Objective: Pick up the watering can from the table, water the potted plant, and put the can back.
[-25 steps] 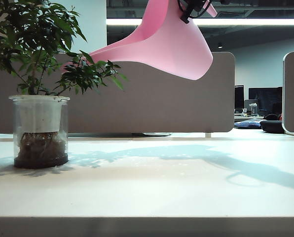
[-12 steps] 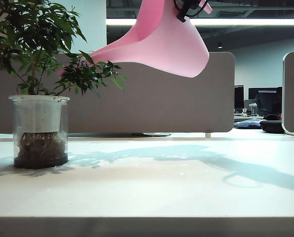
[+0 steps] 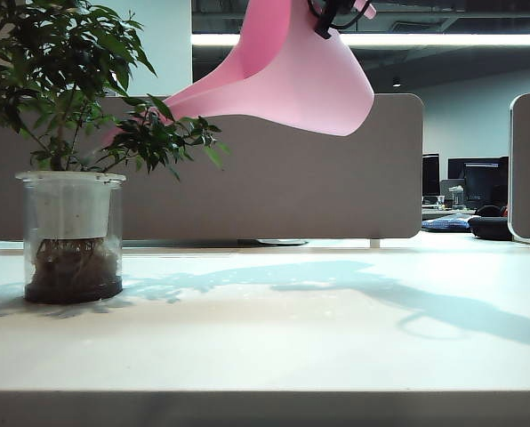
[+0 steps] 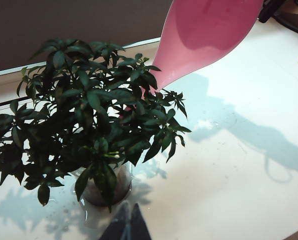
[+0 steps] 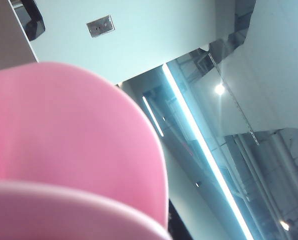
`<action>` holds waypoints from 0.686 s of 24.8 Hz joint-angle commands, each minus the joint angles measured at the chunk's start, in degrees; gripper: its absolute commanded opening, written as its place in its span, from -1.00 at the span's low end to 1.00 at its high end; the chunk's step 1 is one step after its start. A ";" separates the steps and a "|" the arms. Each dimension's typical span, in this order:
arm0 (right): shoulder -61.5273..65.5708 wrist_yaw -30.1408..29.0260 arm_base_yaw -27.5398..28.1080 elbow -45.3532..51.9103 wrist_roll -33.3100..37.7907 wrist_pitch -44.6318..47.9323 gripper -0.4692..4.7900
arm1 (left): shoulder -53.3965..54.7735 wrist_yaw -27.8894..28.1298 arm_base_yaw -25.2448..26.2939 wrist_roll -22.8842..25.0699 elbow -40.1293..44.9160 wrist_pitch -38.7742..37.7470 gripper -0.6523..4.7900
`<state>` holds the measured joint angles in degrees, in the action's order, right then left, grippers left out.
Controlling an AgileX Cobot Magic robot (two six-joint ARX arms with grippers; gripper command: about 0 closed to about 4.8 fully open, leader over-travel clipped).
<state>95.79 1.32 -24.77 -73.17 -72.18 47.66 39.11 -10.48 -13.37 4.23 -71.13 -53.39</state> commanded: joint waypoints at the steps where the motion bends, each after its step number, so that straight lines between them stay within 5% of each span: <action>1: -0.63 -0.17 -0.13 -0.68 -0.31 3.58 -0.28 | 0.00 -0.26 0.04 -0.13 -0.07 0.68 -0.78; 13: -0.63 4.63 0.61 -0.59 7.30 0.15 -0.28 | 0.00 -0.26 0.04 -0.15 -0.07 0.66 -0.78; 17: -0.63 6.75 3.89 -0.42 20.50 -6.38 -0.28 | -0.09 -0.28 0.04 -0.17 -0.07 0.63 -0.78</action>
<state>95.79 6.98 -21.82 -73.17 -57.54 40.01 39.11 -10.48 -13.37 4.23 -71.13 -53.41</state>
